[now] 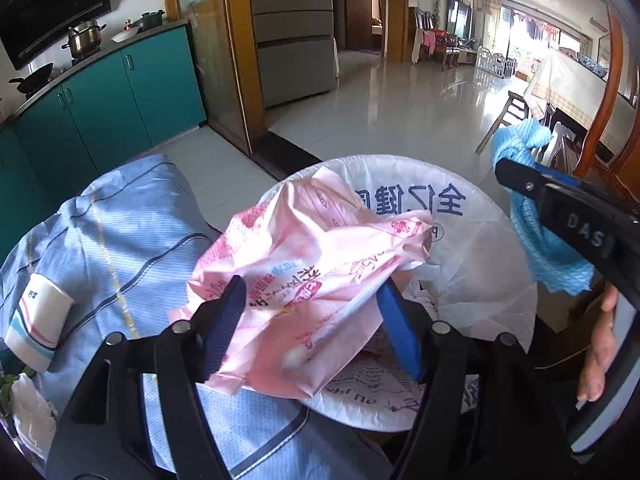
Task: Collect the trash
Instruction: 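Carry the pink bag and blue cloth over the white wastebasket and open both grippers, then grasp the green leafy vegetable on the table with the right gripper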
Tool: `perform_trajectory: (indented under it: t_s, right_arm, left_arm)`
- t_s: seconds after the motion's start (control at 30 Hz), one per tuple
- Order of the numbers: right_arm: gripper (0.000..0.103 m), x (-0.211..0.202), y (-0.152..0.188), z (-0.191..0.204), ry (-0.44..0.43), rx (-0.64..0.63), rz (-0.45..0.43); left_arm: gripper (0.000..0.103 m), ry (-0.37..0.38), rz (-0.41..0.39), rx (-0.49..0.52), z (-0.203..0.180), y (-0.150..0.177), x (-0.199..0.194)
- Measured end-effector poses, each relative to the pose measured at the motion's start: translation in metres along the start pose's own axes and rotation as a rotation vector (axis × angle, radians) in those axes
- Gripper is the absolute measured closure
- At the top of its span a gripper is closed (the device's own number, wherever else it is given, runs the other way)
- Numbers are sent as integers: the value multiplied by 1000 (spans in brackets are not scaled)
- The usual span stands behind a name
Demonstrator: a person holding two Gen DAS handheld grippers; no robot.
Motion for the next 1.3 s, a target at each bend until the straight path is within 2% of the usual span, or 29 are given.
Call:
perform_trajectory:
  t_s: [0.03, 0.23, 0.33, 0.4, 0.43, 0.6, 0.8, 1.0, 1.17, 1.3]
  right_arm:
    - [74, 1, 0, 0, 1, -1, 1]
    - [68, 4, 0, 7, 11, -39, 6]
    - [54, 5, 0, 15, 16, -69, 2]
    - [40, 3, -2, 17, 15, -72, -9]
    - [39, 2, -3, 19, 13, -71, -15]
    - [35, 3, -3, 22, 9, -76, -18]
    - [29, 4, -3, 28, -1, -86, -12]
    - [28, 8, -1, 42, 3, -127, -2]
    - [27, 13, 3, 56, 4, -170, 15]
    - [27, 14, 3, 72, -21, -184, 20]
  left_arm:
    - [18, -8, 6, -1, 0, 1, 2]
    - [11, -25, -9, -32, 11, 6, -6]
    - [11, -21, -16, -65, 22, 8, -14]
    - [11, -17, -14, -86, 30, 10, -16]
    - [11, -16, -15, -95, 32, 11, -18]
    - [11, -31, -17, -115, 45, 18, -29]
    - [9, -89, -35, -148, 73, 35, -52]
    - [9, -192, -51, -174, 117, 52, -75]
    - [8, -229, -62, -221, 146, 59, -89]
    - [8, -317, -86, -257, 176, 73, -101]
Point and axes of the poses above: each gripper's, at about its wrist camera, not at the fingertips, and x roughly the way its jaws point, z to its left, y to its underside, the point moved 8 cm from there along x, roughly the way its jaws point, and after that the axes turned 6 degrees about -y, right-handed, at the moved point
